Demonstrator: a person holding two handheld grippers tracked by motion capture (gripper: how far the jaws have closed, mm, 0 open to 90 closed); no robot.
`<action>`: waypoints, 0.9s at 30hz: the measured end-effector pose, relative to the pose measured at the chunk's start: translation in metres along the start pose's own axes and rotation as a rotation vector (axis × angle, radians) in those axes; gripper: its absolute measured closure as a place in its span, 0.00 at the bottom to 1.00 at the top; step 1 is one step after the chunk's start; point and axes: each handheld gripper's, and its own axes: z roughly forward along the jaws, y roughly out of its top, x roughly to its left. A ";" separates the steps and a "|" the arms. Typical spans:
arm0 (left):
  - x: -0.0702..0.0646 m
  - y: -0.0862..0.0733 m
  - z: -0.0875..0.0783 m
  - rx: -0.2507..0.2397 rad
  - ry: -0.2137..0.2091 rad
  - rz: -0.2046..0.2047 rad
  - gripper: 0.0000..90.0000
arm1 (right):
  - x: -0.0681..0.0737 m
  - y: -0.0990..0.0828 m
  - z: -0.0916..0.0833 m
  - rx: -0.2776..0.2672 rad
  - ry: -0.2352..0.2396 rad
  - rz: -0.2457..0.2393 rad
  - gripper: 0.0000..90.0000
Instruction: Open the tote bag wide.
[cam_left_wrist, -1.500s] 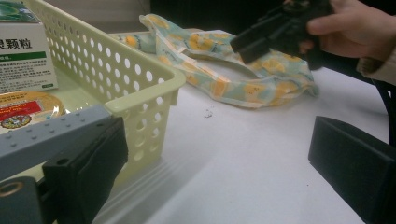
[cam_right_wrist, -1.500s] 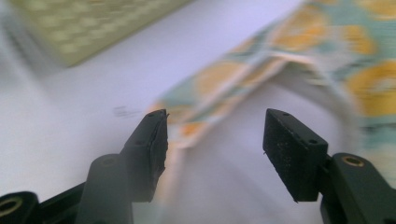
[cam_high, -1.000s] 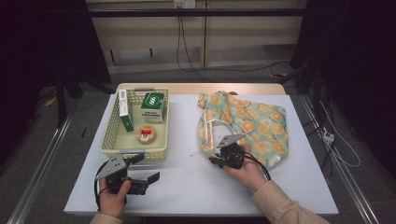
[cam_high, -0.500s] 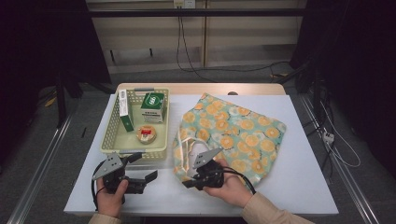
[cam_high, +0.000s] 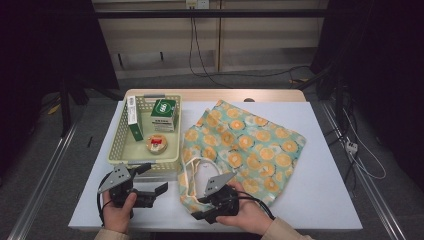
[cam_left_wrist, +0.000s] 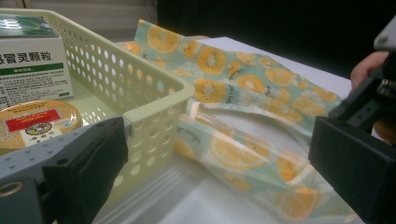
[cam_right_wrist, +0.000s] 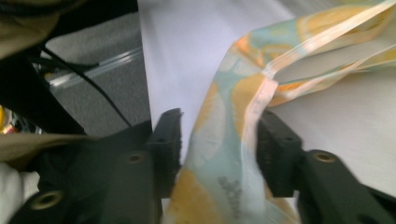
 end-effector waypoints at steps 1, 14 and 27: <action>0.000 0.000 0.000 0.002 -0.001 0.002 0.05 | -0.002 0.002 -0.006 -0.010 -0.011 0.003 0.53; 0.000 -0.001 0.001 0.000 -0.003 -0.007 0.05 | -0.061 0.009 -0.072 -0.074 -0.188 0.090 0.47; 0.001 -0.001 0.002 0.001 -0.007 -0.005 0.05 | -0.061 0.013 -0.069 -0.069 -0.205 0.074 0.52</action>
